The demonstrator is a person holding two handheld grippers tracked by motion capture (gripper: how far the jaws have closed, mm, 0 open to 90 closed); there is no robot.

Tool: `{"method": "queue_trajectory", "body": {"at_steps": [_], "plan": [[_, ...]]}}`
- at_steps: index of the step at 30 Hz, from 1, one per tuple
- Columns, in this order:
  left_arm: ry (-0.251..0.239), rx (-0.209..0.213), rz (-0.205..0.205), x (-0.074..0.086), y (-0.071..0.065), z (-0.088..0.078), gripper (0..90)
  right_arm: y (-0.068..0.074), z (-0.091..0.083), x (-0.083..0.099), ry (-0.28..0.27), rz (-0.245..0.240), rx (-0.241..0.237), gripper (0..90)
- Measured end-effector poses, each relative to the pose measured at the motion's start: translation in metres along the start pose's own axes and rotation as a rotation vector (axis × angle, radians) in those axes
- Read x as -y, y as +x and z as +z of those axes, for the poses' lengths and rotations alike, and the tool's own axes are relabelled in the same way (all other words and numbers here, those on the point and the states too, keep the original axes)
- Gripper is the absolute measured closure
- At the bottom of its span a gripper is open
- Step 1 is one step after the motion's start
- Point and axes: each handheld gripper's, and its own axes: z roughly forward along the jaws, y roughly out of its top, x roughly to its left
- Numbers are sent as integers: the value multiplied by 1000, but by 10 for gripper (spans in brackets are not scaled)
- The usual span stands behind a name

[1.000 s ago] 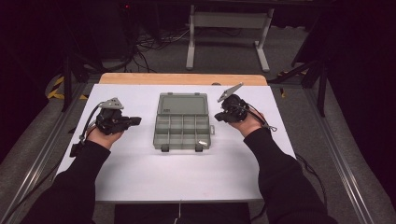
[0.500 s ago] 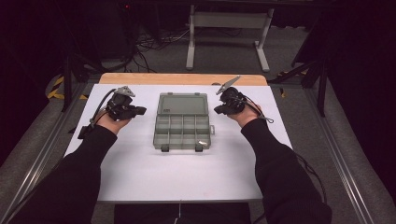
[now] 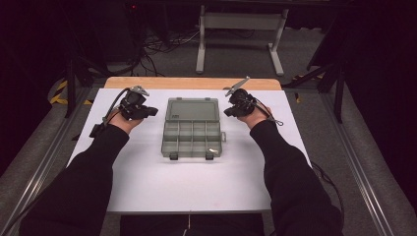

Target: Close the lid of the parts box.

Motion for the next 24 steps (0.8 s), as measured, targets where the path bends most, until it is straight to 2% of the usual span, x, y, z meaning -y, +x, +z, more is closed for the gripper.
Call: {"method": "queue_trajectory", "body": {"at_steps": [6, 9, 14, 16, 19, 24], "plan": [[25, -2, -8, -4, 3, 15, 873, -3, 7, -1, -4, 2, 7, 900], [25, -7, -32, -5, 8, 21, 873, -5, 12, -1, 1, 6, 8, 900], [40, -18, -43, -6, 11, 26, 875, -7, 16, 0, -1, 1, 11, 900], [37, -13, -54, -5, 13, 28, 878, -8, 19, 0, 0, 3, -3, 900], [53, -16, -57, -4, 13, 32, 882, -8, 26, 1, 24, 12, -1, 900], [72, -11, -79, -2, 13, 41, 870, -9, 31, 3, 32, 30, 7, 900]]}}
